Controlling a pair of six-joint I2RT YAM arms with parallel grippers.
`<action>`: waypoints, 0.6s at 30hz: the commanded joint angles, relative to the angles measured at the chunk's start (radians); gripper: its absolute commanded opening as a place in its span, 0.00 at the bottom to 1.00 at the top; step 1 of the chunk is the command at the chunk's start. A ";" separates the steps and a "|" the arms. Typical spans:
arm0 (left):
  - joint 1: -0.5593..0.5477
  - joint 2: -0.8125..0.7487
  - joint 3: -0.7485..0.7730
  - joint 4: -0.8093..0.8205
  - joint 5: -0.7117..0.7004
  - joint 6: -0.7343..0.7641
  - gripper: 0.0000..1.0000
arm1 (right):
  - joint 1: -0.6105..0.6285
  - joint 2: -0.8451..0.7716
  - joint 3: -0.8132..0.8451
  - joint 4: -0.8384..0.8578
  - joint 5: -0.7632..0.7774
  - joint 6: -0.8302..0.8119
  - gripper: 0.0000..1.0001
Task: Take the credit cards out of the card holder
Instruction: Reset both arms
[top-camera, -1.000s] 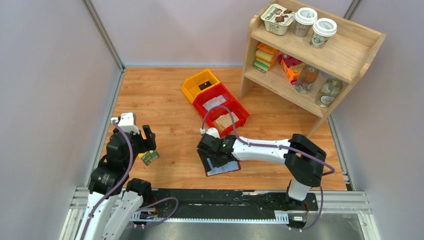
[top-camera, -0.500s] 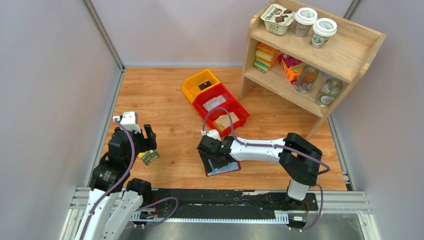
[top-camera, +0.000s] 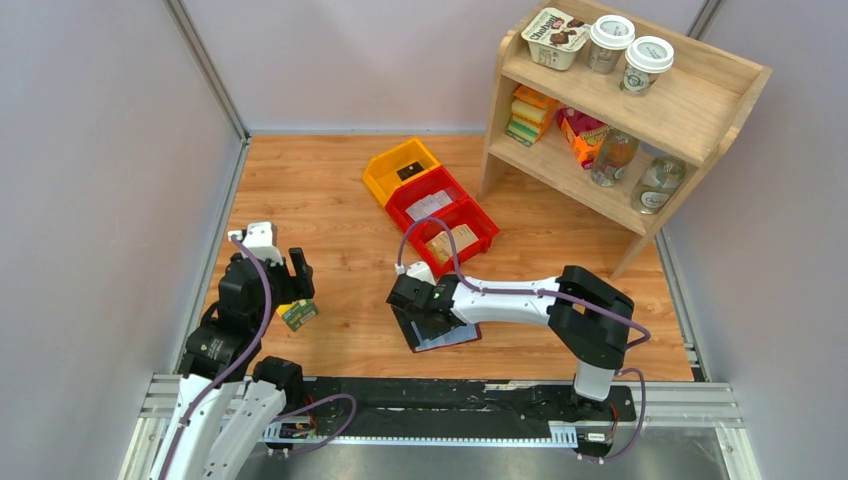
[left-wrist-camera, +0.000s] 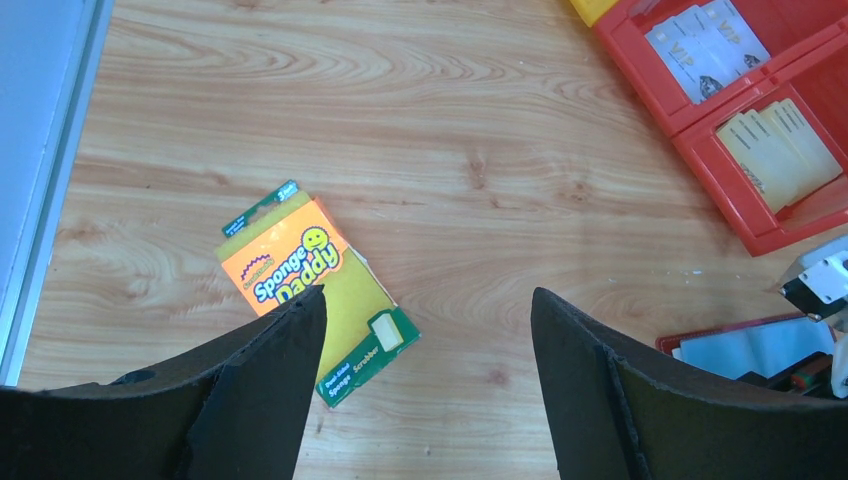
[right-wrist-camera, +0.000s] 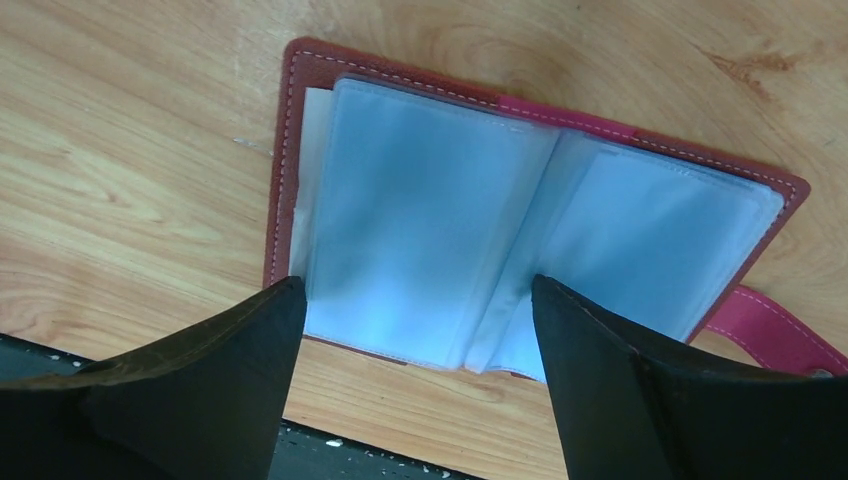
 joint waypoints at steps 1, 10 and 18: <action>0.008 0.007 0.001 0.012 0.009 0.002 0.82 | 0.001 0.045 0.007 0.014 0.003 0.018 0.85; 0.006 0.007 0.001 0.012 0.011 0.002 0.82 | -0.057 -0.003 -0.080 0.100 -0.087 0.023 0.57; 0.008 0.007 0.001 0.012 0.012 0.002 0.82 | -0.100 -0.127 -0.154 0.198 -0.141 -0.006 0.58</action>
